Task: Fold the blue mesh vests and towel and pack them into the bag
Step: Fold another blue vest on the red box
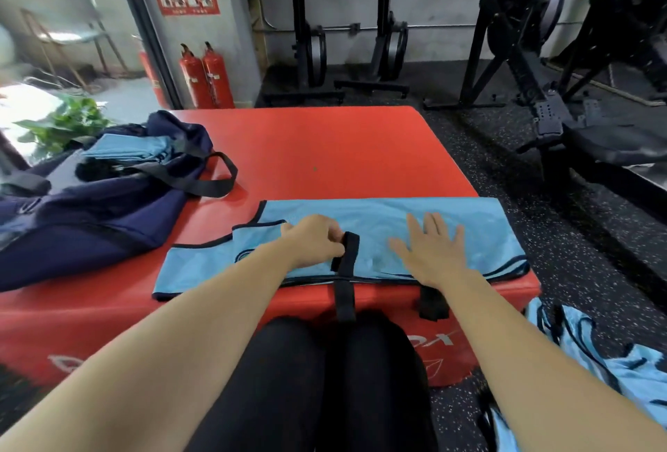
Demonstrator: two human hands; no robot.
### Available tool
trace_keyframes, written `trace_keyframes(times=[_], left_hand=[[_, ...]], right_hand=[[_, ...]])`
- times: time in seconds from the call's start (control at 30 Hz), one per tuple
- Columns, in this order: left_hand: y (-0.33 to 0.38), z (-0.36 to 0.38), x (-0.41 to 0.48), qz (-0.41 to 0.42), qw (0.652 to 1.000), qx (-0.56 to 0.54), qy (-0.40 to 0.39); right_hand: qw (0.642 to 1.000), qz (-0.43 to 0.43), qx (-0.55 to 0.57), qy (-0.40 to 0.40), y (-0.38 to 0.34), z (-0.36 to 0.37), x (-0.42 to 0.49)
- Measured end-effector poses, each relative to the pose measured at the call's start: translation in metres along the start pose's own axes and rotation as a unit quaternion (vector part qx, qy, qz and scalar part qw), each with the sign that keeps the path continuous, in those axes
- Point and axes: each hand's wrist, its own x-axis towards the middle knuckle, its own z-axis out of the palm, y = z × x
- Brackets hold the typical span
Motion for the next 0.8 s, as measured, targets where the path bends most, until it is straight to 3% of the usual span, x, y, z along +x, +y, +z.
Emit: trace_keyframes(times=[0.07,0.13,0.2,0.27,0.4,0.5,0.67,0.73,0.8], left_hand=[[0.001,0.001,-0.01,0.018,0.999,-0.047,-0.004],[0.001,-0.001,-0.026,0.046,0.993,-0.091,-0.059],[-0.002,-0.005,-0.043,0.069,0.988,-0.081,-0.116],[-0.009,-0.008,-0.055,0.085,0.988,-0.036,-0.12],[-0.033,-0.007,-0.058,0.078,0.996,-0.03,0.006],[-0.058,-0.003,-0.054,0.048,0.982,0.107,0.145],[-0.09,-0.003,-0.048,0.007,0.954,0.25,0.165],[-0.098,-0.005,-0.048,-0.02,0.956,0.232,0.177],[-0.108,-0.01,-0.056,-0.073,0.967,0.121,0.211]], right_hand=[[0.999,-0.022,0.036,0.01,-0.018,-0.005,-0.003],[0.997,-0.043,0.061,0.021,-0.032,-0.009,-0.006],[0.996,-0.064,0.061,0.024,-0.044,-0.011,-0.009],[0.996,-0.08,0.048,0.01,-0.056,-0.012,-0.013],[0.991,-0.124,0.043,-0.009,-0.088,-0.008,-0.02],[0.988,-0.146,0.049,-0.009,-0.112,-0.003,-0.022],[0.987,-0.155,0.038,-0.037,-0.14,0.018,-0.015],[0.988,-0.146,0.019,-0.047,-0.143,0.03,-0.013],[0.99,-0.135,0.001,-0.05,-0.144,0.038,-0.012]])
